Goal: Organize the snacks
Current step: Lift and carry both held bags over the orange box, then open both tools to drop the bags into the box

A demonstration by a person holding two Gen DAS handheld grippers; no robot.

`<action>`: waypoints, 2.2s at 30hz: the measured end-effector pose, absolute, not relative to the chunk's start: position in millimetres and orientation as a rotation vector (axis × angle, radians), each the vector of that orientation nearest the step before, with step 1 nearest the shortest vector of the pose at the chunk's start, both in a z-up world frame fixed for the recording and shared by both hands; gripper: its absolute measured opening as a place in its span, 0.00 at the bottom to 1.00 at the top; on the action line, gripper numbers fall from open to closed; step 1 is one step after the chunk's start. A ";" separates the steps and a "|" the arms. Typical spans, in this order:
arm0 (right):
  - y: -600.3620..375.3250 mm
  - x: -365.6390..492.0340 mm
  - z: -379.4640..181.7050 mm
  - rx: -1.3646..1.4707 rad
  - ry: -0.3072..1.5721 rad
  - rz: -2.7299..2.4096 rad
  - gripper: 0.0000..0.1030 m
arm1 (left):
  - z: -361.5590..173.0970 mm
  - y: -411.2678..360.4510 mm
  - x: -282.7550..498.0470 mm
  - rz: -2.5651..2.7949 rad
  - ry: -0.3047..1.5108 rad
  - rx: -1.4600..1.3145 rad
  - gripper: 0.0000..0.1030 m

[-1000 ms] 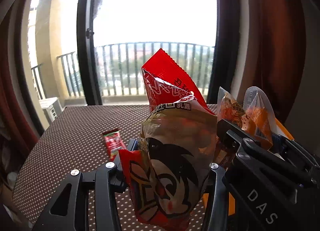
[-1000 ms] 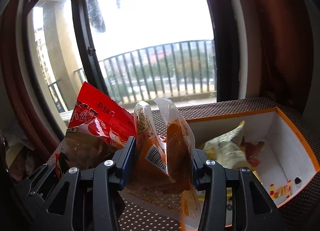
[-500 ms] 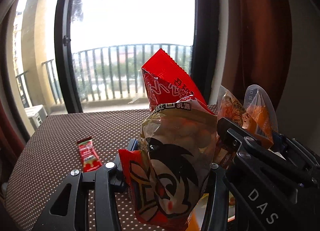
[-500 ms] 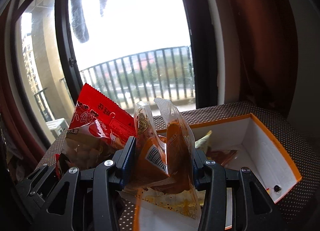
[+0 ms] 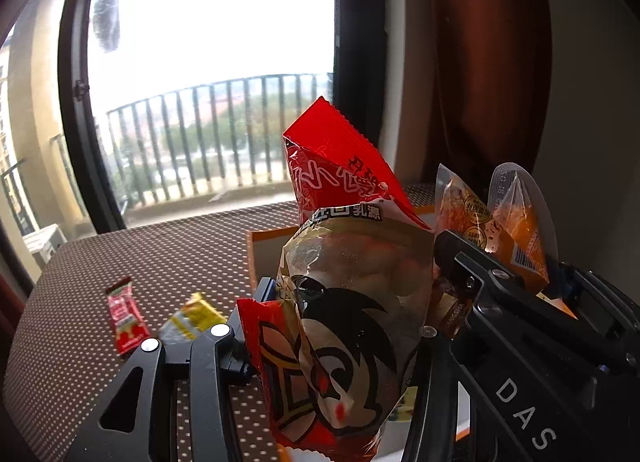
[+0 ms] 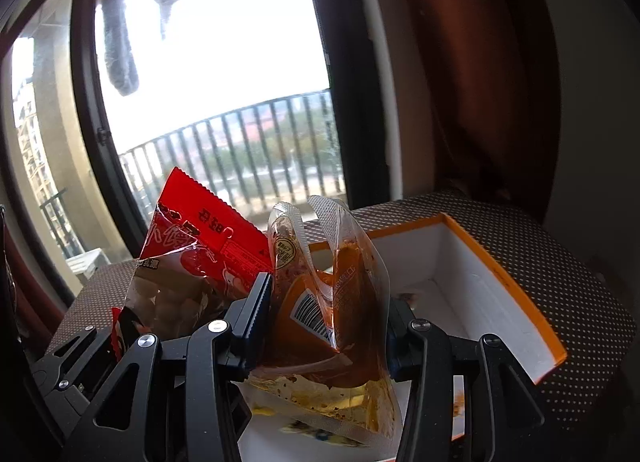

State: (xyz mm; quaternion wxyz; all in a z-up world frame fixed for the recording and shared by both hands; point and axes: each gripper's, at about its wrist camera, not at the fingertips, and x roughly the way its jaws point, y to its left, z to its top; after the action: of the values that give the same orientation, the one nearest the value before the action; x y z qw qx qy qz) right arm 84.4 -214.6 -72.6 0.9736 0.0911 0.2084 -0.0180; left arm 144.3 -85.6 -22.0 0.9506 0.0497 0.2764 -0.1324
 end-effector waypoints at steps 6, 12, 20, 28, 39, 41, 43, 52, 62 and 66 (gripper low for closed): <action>-236.8 86.9 -83.2 0.202 0.438 -0.086 0.49 | -28.5 -98.3 167.7 -0.301 0.607 0.121 0.48; -253.2 90.8 -92.7 0.221 0.458 -0.130 0.49 | -34.7 -107.7 185.4 -0.327 0.640 0.154 0.48; -269.7 99.6 -102.5 0.231 0.489 -0.188 0.47 | -52.1 -116.5 214.5 -0.386 0.774 0.136 0.48; -281.4 119.3 -114.2 0.250 0.541 -0.216 0.45 | -57.8 -128.6 245.2 -0.391 0.844 0.243 0.64; -297.3 131.9 -126.1 0.314 0.586 -0.217 0.46 | -55.5 -121.7 276.1 -0.463 0.897 0.241 0.71; -297.7 129.1 -125.7 0.320 0.581 -0.213 0.47 | -58.0 -126.7 273.7 -0.462 0.892 0.233 0.73; -298.1 128.5 -124.9 0.339 0.583 -0.199 0.47 | -55.3 -125.3 275.5 -0.460 0.880 0.232 0.75; -288.4 114.3 -120.6 0.335 0.554 -0.182 0.77 | -51.8 -136.9 243.9 -0.411 0.816 0.234 0.80; -266.1 92.6 -108.8 0.295 0.523 -0.165 0.87 | -45.5 -132.6 213.4 -0.368 0.748 0.212 0.82; -255.2 80.0 -100.7 0.285 0.511 -0.153 0.88 | -37.6 -120.6 198.2 -0.351 0.723 0.202 0.83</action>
State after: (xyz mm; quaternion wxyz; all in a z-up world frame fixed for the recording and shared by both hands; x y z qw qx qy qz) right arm 80.0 -255.2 -100.7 0.9547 0.1402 0.2514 -0.0753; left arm 198.2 -120.6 -37.6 0.9154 0.0983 0.3513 -0.1703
